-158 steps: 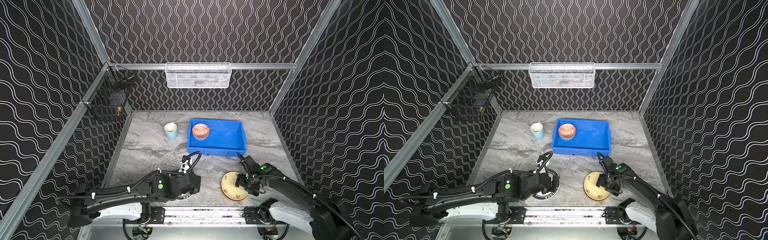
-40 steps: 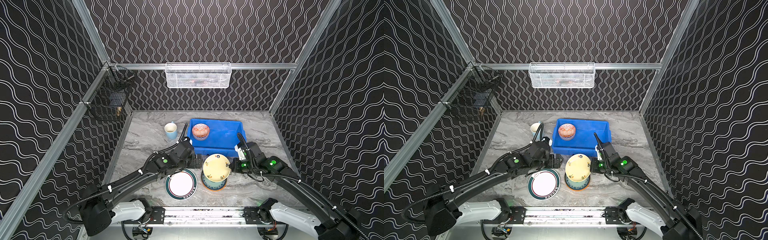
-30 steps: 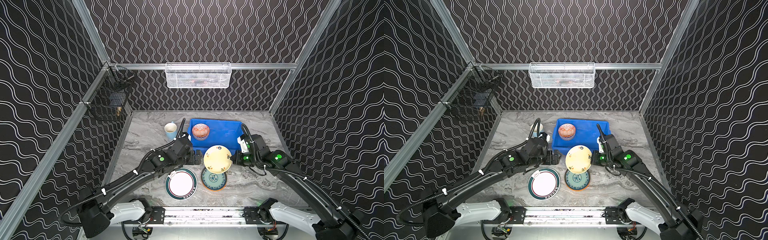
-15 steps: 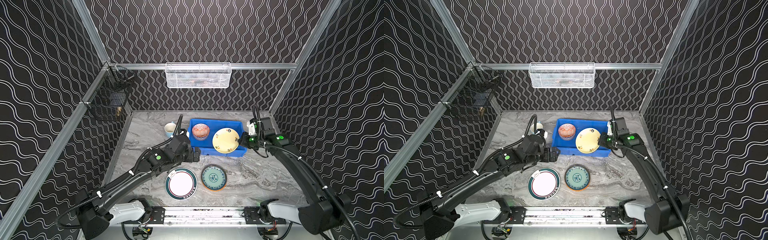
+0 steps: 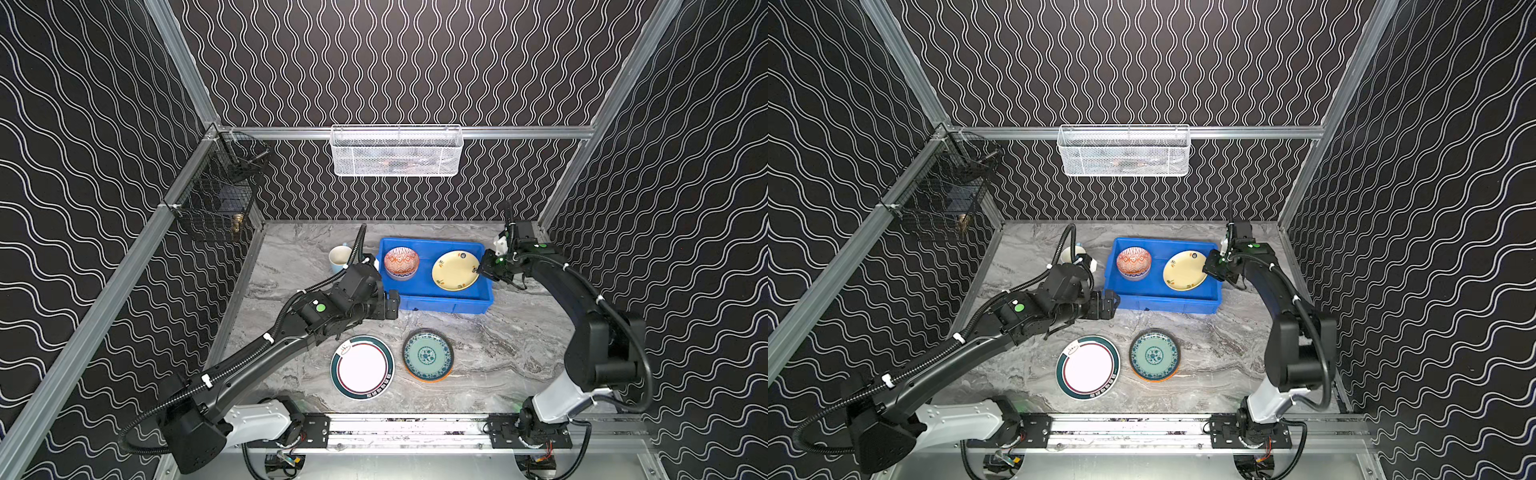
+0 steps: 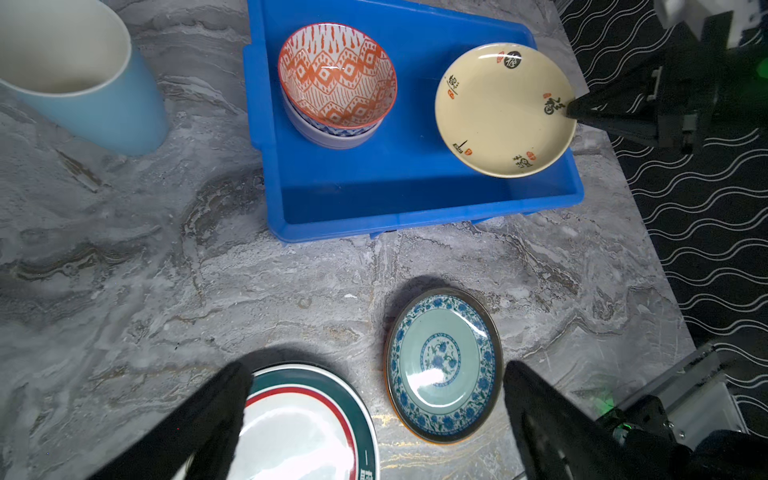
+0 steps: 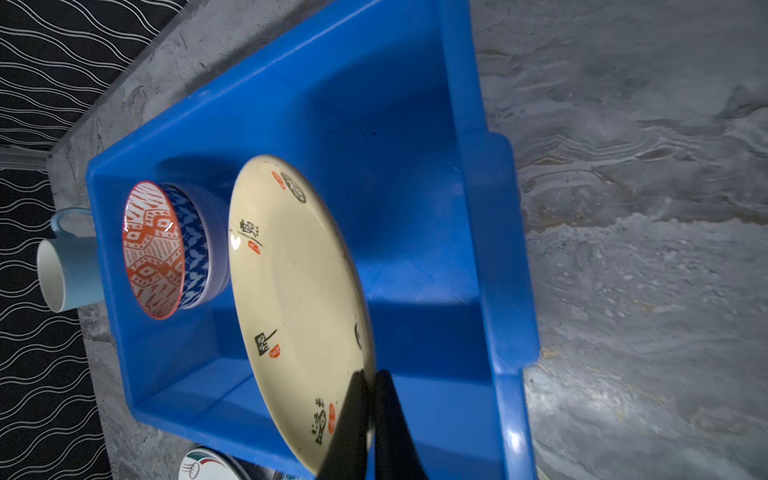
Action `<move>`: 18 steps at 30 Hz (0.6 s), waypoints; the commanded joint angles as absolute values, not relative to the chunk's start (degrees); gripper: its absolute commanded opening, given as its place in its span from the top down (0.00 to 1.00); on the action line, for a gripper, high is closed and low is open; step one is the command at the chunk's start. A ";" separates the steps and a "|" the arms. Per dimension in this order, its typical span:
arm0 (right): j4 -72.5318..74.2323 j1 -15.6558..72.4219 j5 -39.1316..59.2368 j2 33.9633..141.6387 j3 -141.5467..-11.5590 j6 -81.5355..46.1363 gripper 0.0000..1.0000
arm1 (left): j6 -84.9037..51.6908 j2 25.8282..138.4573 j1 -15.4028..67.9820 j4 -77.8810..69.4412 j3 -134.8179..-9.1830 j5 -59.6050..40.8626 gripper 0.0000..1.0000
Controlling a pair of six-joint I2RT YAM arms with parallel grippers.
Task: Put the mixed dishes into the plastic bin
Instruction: 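Lift the cream plate with the right gripper and lower it into the bin, then open the right gripper and move it to the blue-floral plate rim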
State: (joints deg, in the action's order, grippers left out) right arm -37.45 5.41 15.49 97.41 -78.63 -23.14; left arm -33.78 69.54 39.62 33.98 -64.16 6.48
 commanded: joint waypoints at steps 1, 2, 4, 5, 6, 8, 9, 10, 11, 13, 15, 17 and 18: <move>-34.45 5.45 17.99 100.22 -80.08 -24.51 1.00 | -31.41 69.66 38.18 33.89 -64.25 5.38 0.02; -33.96 5.43 18.18 101.17 -80.30 -24.89 1.00 | -31.13 69.70 37.68 33.74 -64.10 4.85 0.01; -33.41 5.54 18.27 103.15 -81.00 -25.80 1.00 | -30.69 69.78 36.42 33.45 -63.73 3.93 0.01; -33.24 5.58 18.30 104.04 -81.36 -25.92 1.00 | -30.47 69.77 35.94 33.32 -63.64 3.57 0.01; -33.39 5.62 18.30 105.01 -81.86 -26.02 1.00 | -30.20 69.79 35.33 33.17 -63.42 3.20 0.01; -33.61 5.84 18.09 106.75 -83.09 -25.95 1.00 | -29.76 69.77 34.30 32.87 -63.11 2.35 0.02; -33.74 5.96 18.06 107.60 -83.64 -26.06 1.00 | -29.50 69.80 33.66 32.64 -63.02 1.83 0.01; -33.79 6.07 17.98 108.32 -84.25 -26.13 1.00 | -29.29 69.93 33.08 32.60 -62.98 1.36 0.01; -33.75 6.25 17.89 108.37 -84.68 -26.21 1.00 | -29.12 69.94 32.67 32.51 -62.98 1.02 0.01; -33.83 6.77 17.60 111.39 -85.88 -26.47 1.00 | -28.59 70.13 31.63 32.24 -62.84 0.29 0.01; -34.14 7.28 17.37 112.74 -86.88 -26.53 1.00 | -28.30 70.22 30.95 32.15 -62.86 -0.36 0.01; -34.29 7.67 17.14 113.90 -87.68 -26.63 1.00 | -28.04 70.22 30.18 32.06 -62.76 -1.02 0.01; -34.45 7.88 17.18 114.30 -87.95 -26.64 1.00 | -27.91 70.22 29.80 31.92 -62.71 -1.30 0.01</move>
